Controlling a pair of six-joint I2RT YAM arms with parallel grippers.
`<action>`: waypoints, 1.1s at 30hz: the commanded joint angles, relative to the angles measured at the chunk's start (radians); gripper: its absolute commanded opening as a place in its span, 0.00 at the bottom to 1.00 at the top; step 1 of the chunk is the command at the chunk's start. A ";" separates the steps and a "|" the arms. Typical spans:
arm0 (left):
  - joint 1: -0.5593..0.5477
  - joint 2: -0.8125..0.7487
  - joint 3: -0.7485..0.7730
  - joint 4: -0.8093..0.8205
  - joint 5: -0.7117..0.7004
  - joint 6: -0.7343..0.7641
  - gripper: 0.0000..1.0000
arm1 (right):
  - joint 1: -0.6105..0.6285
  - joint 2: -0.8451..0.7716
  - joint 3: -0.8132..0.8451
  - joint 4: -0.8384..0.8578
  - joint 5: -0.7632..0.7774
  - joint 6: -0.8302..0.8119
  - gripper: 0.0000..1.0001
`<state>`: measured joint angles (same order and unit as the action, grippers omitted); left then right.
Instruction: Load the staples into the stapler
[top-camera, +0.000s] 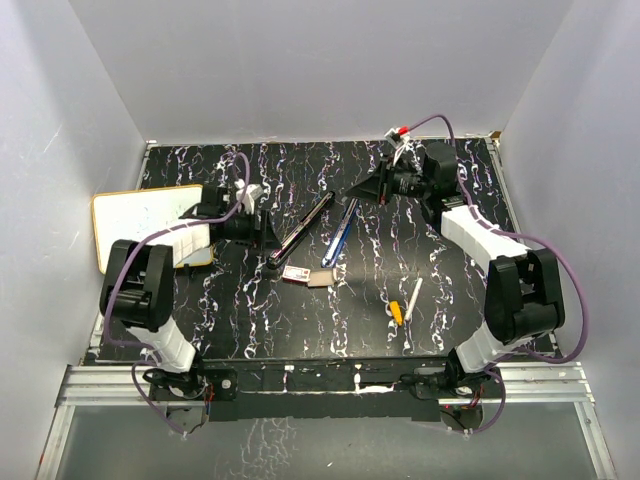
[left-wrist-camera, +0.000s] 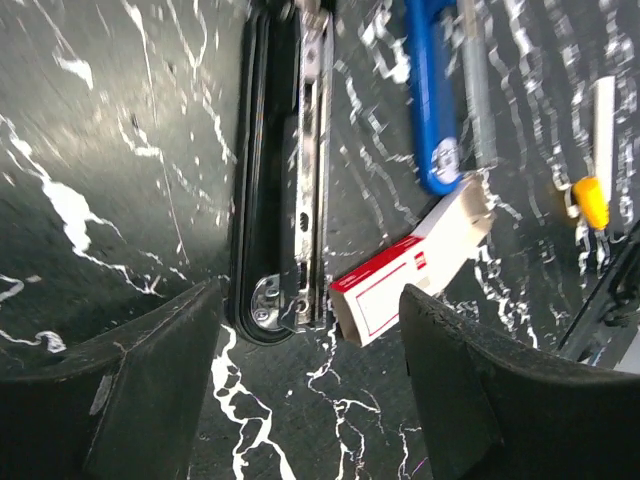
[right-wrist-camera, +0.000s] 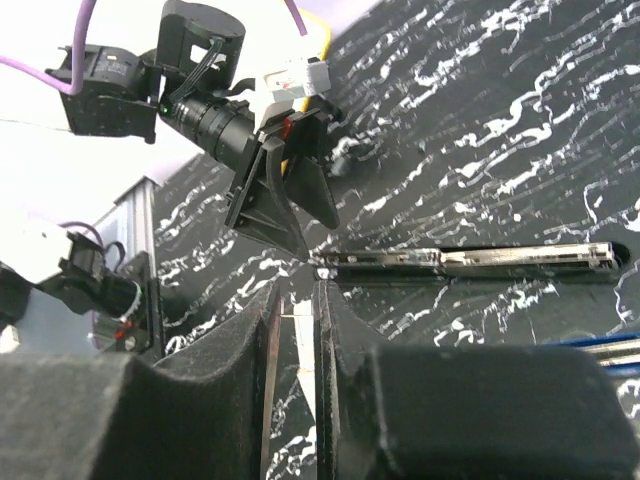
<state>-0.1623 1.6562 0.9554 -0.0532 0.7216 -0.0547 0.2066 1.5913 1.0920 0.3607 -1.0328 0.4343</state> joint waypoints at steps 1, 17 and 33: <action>-0.044 0.008 0.000 -0.063 -0.054 0.032 0.69 | 0.010 -0.055 0.032 -0.230 0.088 -0.231 0.10; -0.224 0.150 0.031 0.072 0.127 -0.073 0.57 | 0.007 -0.004 0.119 -0.465 0.261 -0.366 0.08; -0.342 0.173 0.099 0.097 0.219 0.130 0.67 | 0.078 0.065 0.172 -0.511 0.413 -0.380 0.08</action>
<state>-0.4984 1.9091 1.0550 0.0982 0.8791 -0.0860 0.2310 1.6302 1.1927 -0.1558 -0.7040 0.0757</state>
